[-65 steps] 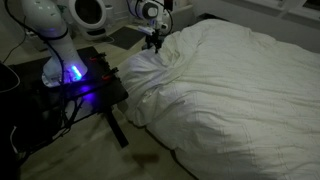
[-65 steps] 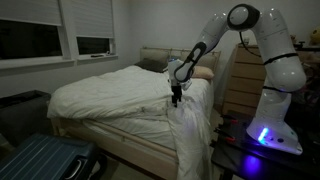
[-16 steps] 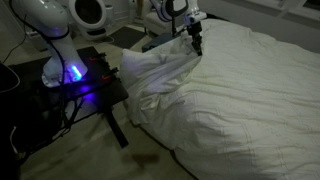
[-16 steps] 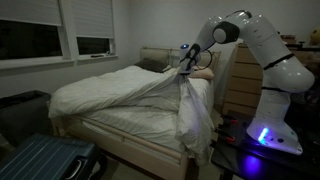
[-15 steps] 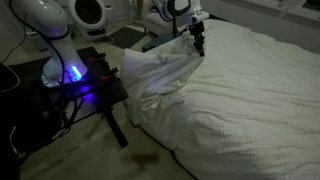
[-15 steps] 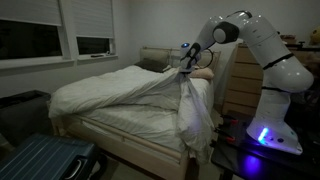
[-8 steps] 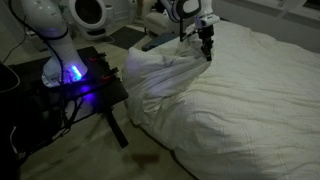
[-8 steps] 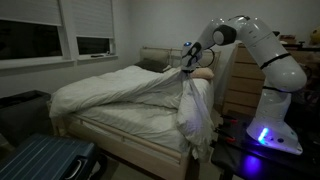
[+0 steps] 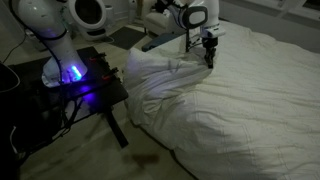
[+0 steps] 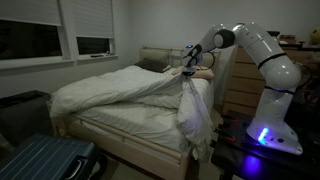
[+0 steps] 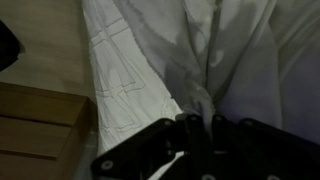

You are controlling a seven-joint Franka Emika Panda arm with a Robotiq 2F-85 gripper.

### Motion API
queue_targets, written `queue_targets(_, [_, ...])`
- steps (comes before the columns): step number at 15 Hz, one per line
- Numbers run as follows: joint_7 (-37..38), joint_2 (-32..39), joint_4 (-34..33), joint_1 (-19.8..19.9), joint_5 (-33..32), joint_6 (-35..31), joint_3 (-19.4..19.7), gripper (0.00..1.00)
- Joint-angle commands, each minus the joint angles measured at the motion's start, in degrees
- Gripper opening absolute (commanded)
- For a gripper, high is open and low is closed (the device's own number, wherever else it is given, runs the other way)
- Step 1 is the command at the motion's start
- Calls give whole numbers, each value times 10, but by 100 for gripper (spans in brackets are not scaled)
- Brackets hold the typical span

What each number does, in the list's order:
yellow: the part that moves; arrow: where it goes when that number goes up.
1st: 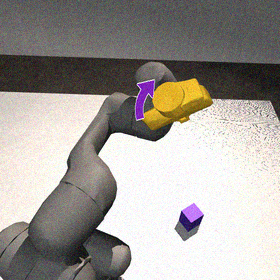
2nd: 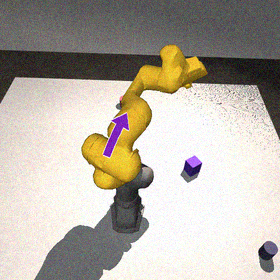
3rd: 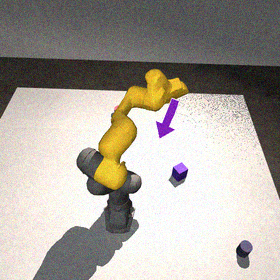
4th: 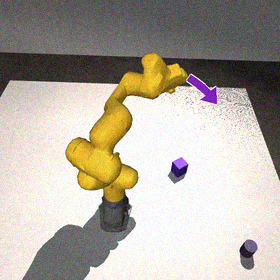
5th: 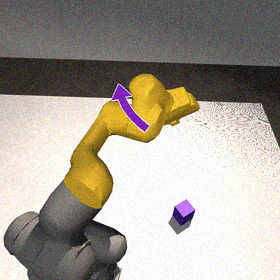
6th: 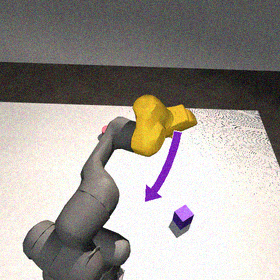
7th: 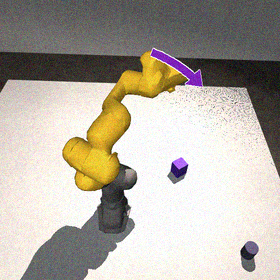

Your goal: Uncover the beddings on the bottom right corner of the bed

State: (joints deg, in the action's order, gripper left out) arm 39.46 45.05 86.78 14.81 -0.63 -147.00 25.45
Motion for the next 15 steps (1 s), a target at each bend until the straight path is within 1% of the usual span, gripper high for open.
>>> queue_targets(1, [-77,7,-58,54,36,57,-49,1])
queue_targets(4, [-106,11,-82,67,50,96,-61,1])
queue_targets(8, [-119,18,-108,71,55,132,-63,1])
queue_targets(9, [-118,19,-112,71,55,139,-63,29])
queue_targets(10, [-118,21,-118,71,54,146,-63,30])
queue_targets(15, [-118,29,-146,77,52,175,-64,66])
